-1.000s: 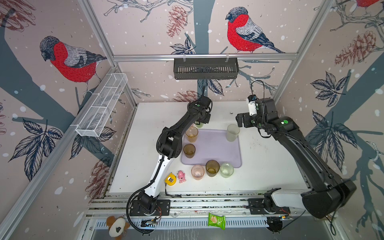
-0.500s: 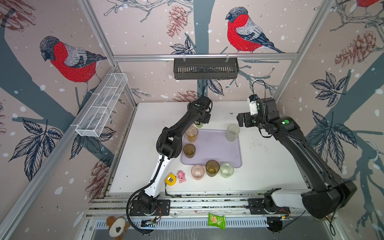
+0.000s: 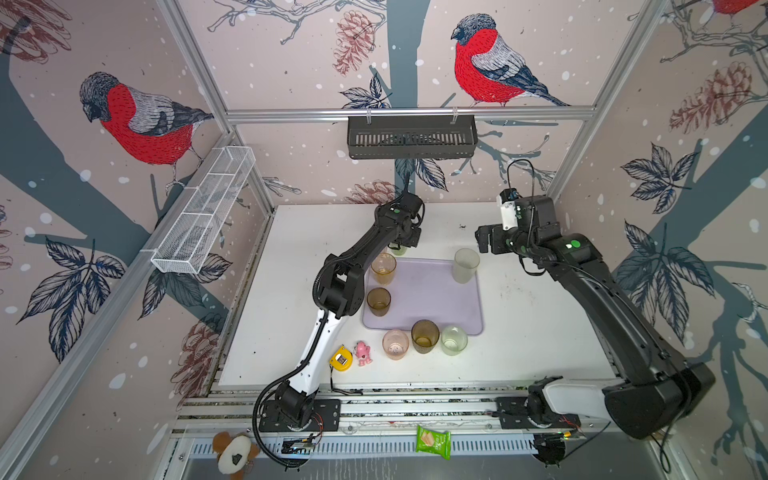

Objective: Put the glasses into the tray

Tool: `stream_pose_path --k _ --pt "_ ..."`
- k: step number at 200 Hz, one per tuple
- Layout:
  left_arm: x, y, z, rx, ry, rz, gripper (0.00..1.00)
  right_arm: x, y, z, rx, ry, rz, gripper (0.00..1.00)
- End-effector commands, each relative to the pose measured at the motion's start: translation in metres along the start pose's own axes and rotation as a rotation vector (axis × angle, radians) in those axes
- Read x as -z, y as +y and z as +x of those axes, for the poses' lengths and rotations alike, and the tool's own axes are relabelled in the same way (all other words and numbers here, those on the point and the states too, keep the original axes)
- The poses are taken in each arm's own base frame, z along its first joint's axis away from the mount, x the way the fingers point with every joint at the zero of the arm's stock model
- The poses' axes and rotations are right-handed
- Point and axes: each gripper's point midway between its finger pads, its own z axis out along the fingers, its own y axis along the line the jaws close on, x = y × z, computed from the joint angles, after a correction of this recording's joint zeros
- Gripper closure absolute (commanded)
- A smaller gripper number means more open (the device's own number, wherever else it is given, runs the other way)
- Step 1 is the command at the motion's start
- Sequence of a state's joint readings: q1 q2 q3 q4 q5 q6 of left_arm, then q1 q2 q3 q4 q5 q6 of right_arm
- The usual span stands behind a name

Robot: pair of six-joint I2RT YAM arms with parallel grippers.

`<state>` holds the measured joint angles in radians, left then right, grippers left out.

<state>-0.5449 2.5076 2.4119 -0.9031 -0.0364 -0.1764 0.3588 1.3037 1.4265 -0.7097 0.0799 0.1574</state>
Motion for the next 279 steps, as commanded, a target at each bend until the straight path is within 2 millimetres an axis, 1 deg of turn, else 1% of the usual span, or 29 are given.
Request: stream_pose_path --k 1,86,174,279 --pt "0.008 0.002 -0.002 -0.009 -0.008 -0.01 0.83 0.003 -0.002 -0.007 0.001 -0.031 0.01 0.0" --pt "0.015 0.002 -0.005 -0.013 -0.016 -0.011 0.88 0.006 -0.004 -0.009 0.002 -0.045 0.022 0.0" --pt "0.012 0.001 -0.002 -0.015 -0.009 -0.015 0.9 0.009 -0.008 -0.011 0.0 -0.052 0.031 0.0" --pt "0.017 -0.003 -0.004 -0.02 -0.018 -0.013 0.96 0.012 -0.012 -0.018 0.001 -0.073 0.041 0.0"
